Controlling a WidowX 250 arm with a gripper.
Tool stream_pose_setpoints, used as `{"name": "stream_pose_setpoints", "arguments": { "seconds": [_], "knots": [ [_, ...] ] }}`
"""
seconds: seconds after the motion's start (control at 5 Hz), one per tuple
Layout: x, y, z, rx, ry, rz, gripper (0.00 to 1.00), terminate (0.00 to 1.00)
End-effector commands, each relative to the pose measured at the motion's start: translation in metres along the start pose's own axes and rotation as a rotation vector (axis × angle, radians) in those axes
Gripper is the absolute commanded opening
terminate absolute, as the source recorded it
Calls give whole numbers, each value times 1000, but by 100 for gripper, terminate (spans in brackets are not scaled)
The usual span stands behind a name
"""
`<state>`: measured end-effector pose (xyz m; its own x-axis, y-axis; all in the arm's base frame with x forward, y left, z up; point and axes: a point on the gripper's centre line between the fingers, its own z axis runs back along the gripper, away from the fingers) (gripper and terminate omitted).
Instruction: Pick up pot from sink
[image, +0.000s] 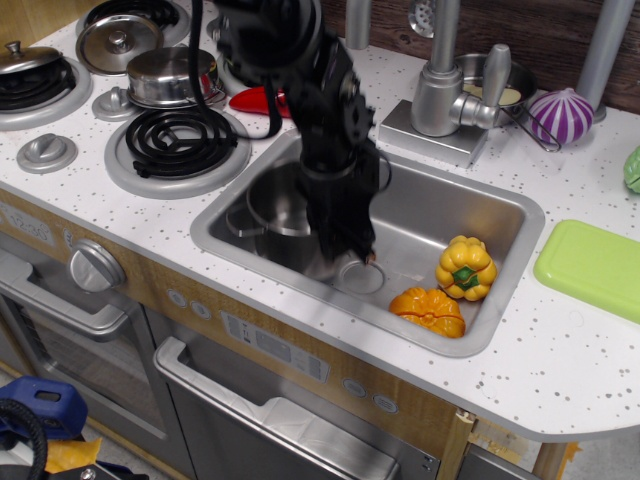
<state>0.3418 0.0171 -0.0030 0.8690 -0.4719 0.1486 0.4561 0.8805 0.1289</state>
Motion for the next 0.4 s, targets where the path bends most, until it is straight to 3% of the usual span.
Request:
{"name": "stream_pose_setpoints", "arguments": {
  "seconds": [0.0,0.2],
  "knots": [
    [37,8,69,128,5,-38,0,0],
    [44,6,81,133,20,-42,0,100]
  ]
}}
